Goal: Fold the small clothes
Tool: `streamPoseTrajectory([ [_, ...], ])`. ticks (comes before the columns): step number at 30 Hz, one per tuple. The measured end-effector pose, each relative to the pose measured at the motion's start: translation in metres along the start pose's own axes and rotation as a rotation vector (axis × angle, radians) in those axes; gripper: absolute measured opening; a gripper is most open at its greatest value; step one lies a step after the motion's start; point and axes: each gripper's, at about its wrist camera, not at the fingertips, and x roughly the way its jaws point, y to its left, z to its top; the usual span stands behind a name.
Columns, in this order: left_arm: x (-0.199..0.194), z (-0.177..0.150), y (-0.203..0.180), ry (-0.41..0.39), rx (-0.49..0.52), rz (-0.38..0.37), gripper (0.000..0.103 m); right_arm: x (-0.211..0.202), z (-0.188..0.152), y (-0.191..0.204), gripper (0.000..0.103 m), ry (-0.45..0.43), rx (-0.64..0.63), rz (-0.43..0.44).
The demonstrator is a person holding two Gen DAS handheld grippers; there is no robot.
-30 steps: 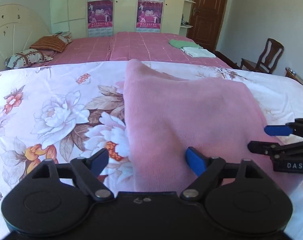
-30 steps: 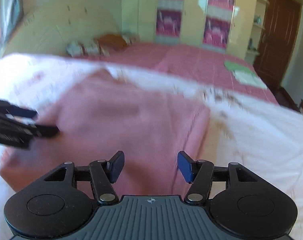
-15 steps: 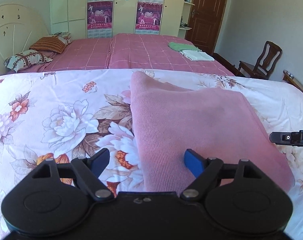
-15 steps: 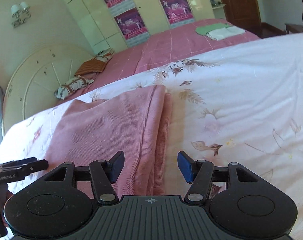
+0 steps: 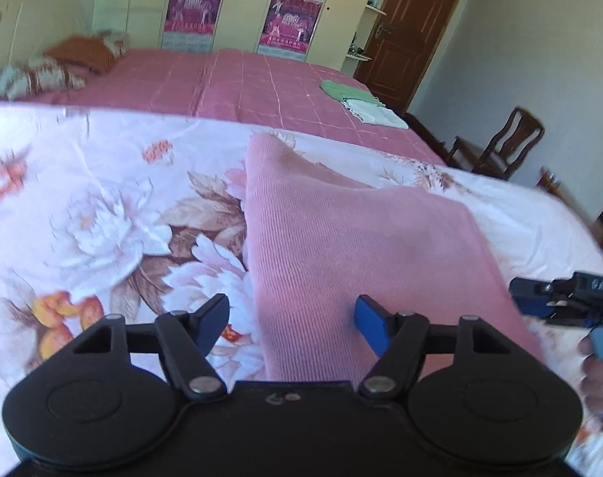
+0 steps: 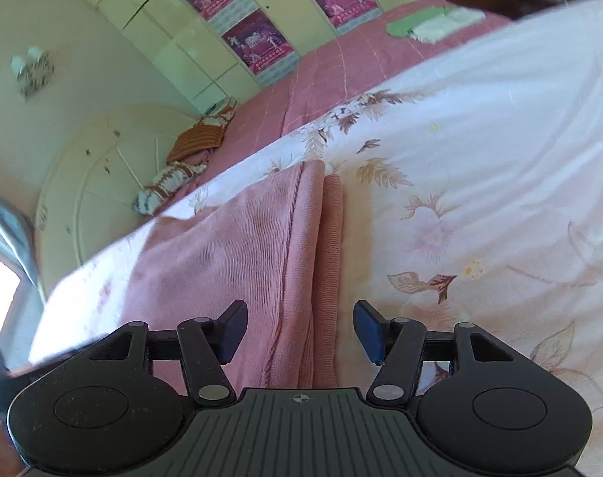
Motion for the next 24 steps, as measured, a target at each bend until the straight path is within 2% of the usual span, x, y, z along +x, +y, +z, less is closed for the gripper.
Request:
streamPoseTrajectory([
  [4,0.012,0.002,0.014,0.043,-0.068,-0.074,0.067,0.006,0.005,-0.015,0.059,0.038,0.063,0.044],
  [11,0.030,0.004,0.018,0.076,-0.078,-0.099,0.066,0.014,0.004,-0.014,0.058,0.093,0.043,0.102],
  [15,0.038,0.007,0.013,0.089,-0.073,-0.113,0.063,0.022,0.006,-0.005,0.058,0.112,-0.014,0.105],
  [20,0.039,0.011,0.010,0.107,-0.056,-0.117,0.060,0.026,0.005,0.015,0.058,0.124,-0.178,0.047],
  [24,0.037,0.011,0.010,0.113,-0.034,-0.113,0.060,0.016,0.007,0.002,0.058,0.114,-0.132,0.052],
])
